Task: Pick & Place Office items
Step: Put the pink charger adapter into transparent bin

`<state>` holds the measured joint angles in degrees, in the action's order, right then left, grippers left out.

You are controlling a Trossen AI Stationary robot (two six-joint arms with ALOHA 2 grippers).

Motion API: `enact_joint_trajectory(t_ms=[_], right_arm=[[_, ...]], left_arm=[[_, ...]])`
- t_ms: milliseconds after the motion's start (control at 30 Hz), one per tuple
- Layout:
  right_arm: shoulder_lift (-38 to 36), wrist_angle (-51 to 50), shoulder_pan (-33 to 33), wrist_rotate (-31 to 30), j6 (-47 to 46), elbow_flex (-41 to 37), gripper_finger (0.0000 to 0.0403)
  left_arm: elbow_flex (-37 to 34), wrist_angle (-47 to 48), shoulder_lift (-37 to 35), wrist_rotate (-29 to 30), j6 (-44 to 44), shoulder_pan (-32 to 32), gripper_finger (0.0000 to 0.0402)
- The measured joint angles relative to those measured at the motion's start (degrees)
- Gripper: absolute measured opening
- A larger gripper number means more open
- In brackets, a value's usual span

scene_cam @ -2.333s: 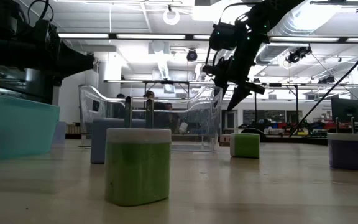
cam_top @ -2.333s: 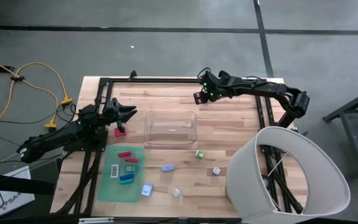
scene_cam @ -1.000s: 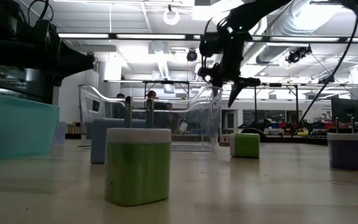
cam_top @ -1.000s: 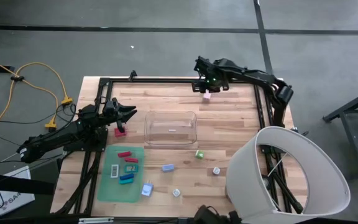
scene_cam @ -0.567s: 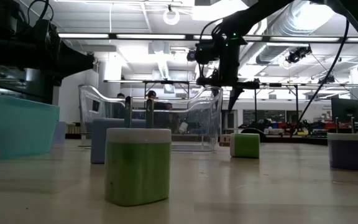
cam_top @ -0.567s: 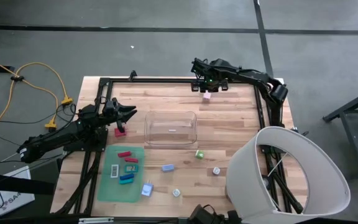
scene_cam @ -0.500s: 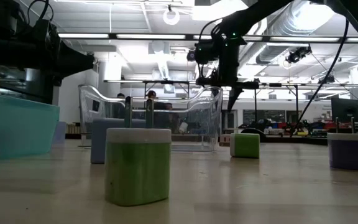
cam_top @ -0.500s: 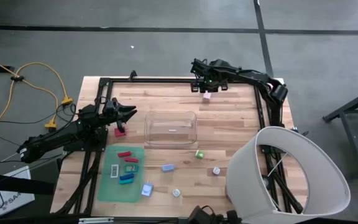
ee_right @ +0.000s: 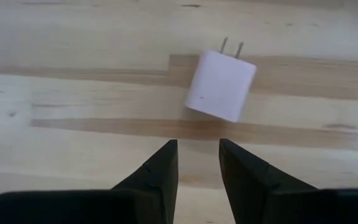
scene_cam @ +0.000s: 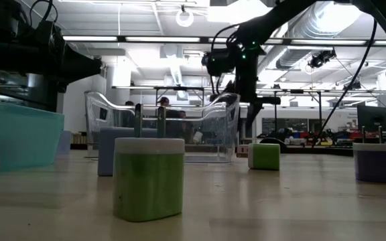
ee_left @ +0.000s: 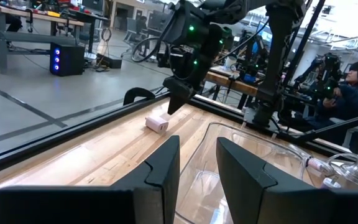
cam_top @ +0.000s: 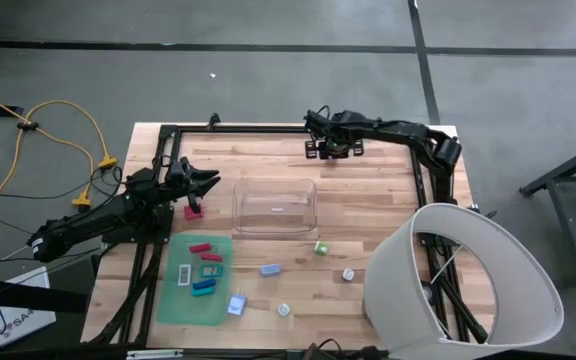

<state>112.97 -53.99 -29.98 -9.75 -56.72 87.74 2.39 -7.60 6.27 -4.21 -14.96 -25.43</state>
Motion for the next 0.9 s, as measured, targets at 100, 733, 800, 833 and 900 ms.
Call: enact_joint_trajectory(t_ms=[100, 733, 800, 833, 900], right_arm=[[0.0, 1.6, 0.0, 0.0, 2.1, -0.8, 0.0105], [0.0, 1.2, -0.7, -2.3, 1.3, -0.7, 0.0205], [0.0, 0.6, -1.0, -2.2, 0.5, -0.7, 0.0222], [0.0, 0.7, -1.2, -2.1, -0.1, -1.0, 0.023], [0.0, 1.1, -1.8, -2.0, -1.9, -2.2, 0.0245]], left_arm=[[0.0, 0.0, 0.0, 0.0, 0.0, 0.0, 0.0102], [0.0, 0.0, 0.0, 0.0, 0.0, 0.0, 0.0102], [0.0, 0.0, 0.0, 0.0, 0.0, 0.0, 0.0102], [0.0, 0.0, 0.0, 0.0, 0.0, 0.0, 0.0102], [0.0, 0.0, 0.0, 0.0, 0.0, 0.0, 0.0102]])
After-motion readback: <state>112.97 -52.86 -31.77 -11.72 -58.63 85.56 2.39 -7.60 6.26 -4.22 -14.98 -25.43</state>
